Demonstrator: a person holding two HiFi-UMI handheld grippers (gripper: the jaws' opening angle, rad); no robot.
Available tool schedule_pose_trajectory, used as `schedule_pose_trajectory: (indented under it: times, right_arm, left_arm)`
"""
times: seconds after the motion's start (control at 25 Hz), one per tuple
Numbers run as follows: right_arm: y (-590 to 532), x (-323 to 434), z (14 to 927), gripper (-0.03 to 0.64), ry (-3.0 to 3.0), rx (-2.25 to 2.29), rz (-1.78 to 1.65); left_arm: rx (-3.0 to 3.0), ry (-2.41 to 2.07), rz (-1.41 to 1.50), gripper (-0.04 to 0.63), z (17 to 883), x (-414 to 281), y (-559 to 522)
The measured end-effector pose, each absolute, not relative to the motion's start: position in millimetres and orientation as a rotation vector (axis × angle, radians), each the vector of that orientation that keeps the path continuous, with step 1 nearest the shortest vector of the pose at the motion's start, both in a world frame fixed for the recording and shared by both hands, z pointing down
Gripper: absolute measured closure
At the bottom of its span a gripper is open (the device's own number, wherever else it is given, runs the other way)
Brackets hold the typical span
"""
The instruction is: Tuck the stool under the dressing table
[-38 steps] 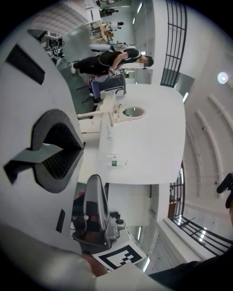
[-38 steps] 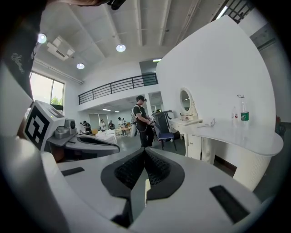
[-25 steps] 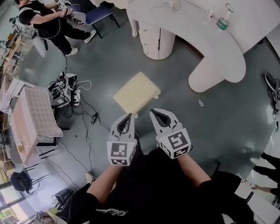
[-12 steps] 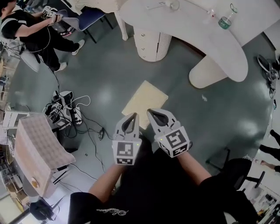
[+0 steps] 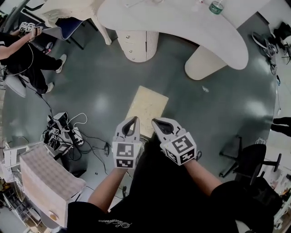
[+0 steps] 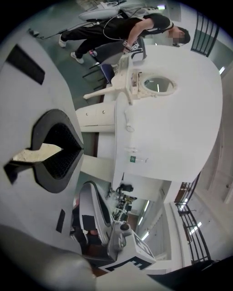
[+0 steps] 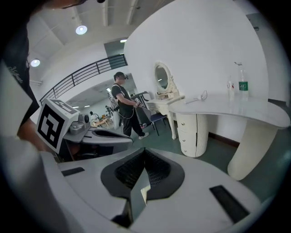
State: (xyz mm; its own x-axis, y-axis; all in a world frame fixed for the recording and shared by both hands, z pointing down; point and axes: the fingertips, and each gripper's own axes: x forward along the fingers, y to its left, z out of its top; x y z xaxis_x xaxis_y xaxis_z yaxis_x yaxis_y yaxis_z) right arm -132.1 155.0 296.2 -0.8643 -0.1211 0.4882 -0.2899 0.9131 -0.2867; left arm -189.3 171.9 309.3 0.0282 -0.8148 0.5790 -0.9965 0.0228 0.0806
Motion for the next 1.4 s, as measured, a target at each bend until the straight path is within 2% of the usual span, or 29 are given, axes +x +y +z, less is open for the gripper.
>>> schedule_pose_trajectory:
  times: [0.32,0.48,0.68,1.04,1.08,1.12,1.16,1.24,1.4]
  right_arm:
    - [109.4,-117.4,353.1,0.611,-2.487,0.304,0.630]
    - [91.4,-126.3,397.1,0.611,-2.416,0.348,0.692]
    - [83.4,-120.8,475.9,0.611,-2.297,0.452,0.800]
    - [126.3,-98.0,627.3,0.609,-2.098,0.689,1.062]
    - [124.9,-96.3,641.8,0.567,-2.074,0.707,1.123]
    - [122.1,-94.1,656.0,0.448,-2.048,0.725,1.177]
    - [119.1,-91.3,669.6,0.417,-2.023,0.748,1.216]
    - [115.2,-85.0,693.5,0.401,-1.979,0.800,1.262]
    - [111.9,-74.4,733.5,0.361,-1.895,0.891,1.357]
  left_arm:
    - [2.014,-1.514,0.840,0.591,316.4,-195.7,122.2]
    - [2.045,-1.243,0.901,0.591,343.5,-206.8,106.7]
    - [1.930,-1.168,0.938,0.591,460.8,-224.9,82.9]
    - [1.623,-1.110,0.960,0.590,662.5,-248.4,167.7]
    - [1.577,-1.100,0.945,0.589,679.0,-251.8,172.9]
    - [1.536,-1.087,0.921,0.556,693.6,-254.6,175.9]
    - [1.504,-1.068,0.895,0.459,705.8,-256.8,177.7]
    - [1.473,-1.028,0.872,0.389,723.6,-260.9,177.7]
    - [1.498,-0.950,0.882,0.296,746.6,-262.0,165.6]
